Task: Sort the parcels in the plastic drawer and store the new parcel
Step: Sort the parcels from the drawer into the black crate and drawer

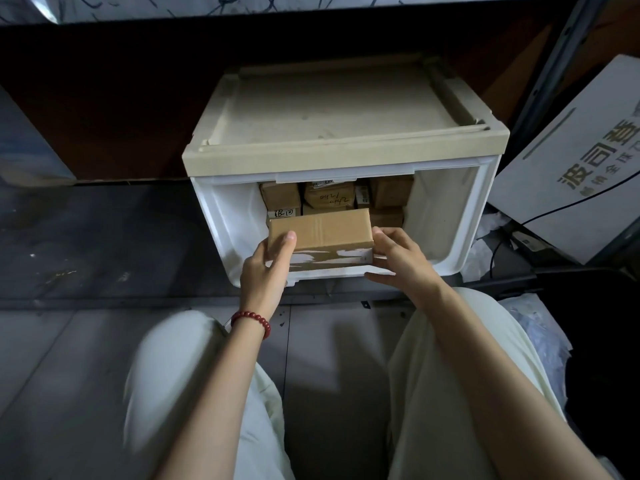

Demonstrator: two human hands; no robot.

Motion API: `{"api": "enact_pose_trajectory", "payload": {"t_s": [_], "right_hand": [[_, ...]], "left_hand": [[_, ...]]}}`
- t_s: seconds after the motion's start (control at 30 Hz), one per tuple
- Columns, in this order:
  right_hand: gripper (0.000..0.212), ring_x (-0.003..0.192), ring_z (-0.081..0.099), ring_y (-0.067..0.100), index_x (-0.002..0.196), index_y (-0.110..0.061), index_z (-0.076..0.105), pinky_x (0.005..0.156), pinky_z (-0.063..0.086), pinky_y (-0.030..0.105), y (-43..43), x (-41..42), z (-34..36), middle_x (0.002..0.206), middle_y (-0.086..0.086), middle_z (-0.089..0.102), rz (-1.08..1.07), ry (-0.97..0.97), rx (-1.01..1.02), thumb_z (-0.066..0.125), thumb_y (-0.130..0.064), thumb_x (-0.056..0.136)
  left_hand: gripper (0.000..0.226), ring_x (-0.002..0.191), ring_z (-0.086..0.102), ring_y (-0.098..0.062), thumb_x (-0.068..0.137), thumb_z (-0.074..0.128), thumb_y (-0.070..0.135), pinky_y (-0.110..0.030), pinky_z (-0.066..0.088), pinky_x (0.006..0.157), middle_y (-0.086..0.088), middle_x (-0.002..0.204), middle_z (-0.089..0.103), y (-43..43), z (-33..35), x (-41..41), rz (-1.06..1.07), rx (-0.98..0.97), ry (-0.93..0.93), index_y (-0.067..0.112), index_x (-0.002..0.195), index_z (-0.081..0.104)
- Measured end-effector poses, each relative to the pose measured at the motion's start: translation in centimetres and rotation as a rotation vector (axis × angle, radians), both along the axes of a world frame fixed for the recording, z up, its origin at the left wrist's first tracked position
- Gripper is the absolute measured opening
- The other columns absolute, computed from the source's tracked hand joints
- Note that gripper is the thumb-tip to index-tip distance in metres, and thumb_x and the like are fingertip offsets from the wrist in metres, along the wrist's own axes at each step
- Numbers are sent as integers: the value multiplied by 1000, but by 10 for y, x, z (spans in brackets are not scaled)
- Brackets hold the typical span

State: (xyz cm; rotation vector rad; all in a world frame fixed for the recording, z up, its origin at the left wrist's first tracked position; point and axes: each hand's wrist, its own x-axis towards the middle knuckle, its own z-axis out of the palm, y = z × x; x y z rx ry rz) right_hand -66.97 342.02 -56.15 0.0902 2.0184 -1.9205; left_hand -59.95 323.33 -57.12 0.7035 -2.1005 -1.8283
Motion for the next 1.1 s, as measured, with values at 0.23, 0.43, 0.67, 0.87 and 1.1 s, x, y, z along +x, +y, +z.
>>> {"api": "enact_pose_trajectory", "payload": {"t_s": [0.23, 0.43, 0.67, 0.87, 1.1], "right_hand": [[35, 92, 65, 18, 120, -15, 54, 63, 55, 28, 0, -1, 0, 112, 0, 61, 8, -82, -19, 46, -43, 99], [31, 80, 65, 21, 116, -14, 52, 63, 54, 34, 0, -5, -4, 106, 5, 62, -68, -182, -34, 32, -35, 105], [33, 100, 64, 30, 117, -19, 46, 68, 54, 36, 3, -5, -5, 121, 11, 58, -52, -175, 38, 30, -45, 103], [35, 95, 61, 25, 97, -11, 57, 69, 55, 38, 1, -6, 0, 112, 11, 56, -90, -217, -103, 34, -36, 104], [29, 110, 51, 19, 104, -21, 63, 84, 47, 33, 5, -9, -3, 127, -1, 53, -68, -113, 65, 37, -34, 102]], "left_hand": [[41, 100, 60, -5, 76, 65, 61, -31, 54, 84, 24, 105, 61, 4, -2, 2, 16, -93, 83, 36, 108, 60], [51, 103, 52, 13, 75, 79, 39, -5, 40, 80, 26, 109, 57, 6, 2, 3, 23, -200, 193, 35, 118, 51], [56, 107, 57, -3, 75, 80, 22, -9, 48, 78, 16, 116, 56, 10, 0, 3, -31, -228, 262, 30, 121, 49], [66, 97, 64, -7, 71, 83, 33, -27, 56, 81, 13, 121, 57, 9, -4, 3, -26, -254, 209, 39, 124, 45], [81, 91, 59, -9, 67, 84, 40, -27, 50, 81, 0, 115, 53, 0, -16, 2, -59, -477, 64, 46, 132, 36]]}}
